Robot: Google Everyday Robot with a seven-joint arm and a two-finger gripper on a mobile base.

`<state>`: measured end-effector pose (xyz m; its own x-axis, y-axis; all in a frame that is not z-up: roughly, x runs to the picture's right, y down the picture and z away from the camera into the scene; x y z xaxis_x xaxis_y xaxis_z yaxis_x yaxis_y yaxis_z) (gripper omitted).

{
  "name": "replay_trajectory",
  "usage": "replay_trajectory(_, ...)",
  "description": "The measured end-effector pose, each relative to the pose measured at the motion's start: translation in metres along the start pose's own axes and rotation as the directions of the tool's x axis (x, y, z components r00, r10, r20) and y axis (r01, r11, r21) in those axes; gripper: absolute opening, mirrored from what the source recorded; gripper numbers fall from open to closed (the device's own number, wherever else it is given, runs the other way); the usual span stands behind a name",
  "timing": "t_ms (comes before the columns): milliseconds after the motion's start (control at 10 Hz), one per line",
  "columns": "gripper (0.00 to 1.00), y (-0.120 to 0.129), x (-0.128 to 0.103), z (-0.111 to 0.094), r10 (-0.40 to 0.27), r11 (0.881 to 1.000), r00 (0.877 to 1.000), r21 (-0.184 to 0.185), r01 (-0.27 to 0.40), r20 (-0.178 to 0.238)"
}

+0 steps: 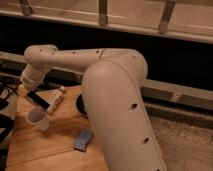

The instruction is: Place the eraser in the ceramic cup

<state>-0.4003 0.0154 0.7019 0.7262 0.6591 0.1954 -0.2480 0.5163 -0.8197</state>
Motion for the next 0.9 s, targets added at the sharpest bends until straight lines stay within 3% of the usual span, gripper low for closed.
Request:
replay_trajectory(200,0.02,0.001,-0.008,0.005,-0.007,0.998,0.990,-0.059,0.015,0.141)
replay_trajectory(300,0.02,0.005,-0.009,0.010,-0.002,0.997,0.985,-0.074,0.015,0.174)
replay_trajectory(400,0.02,0.007,-0.006,0.012,-0.004,0.998,0.986,-0.063,0.014,0.169)
replay_trajectory(600,0.02,0.009,-0.005,0.016,-0.019,0.998,0.994,-0.066,0.026,0.103)
replay_trajectory(900,0.02,0.021,-0.007,0.028,-0.030,0.995,0.990,-0.087,0.043,0.137)
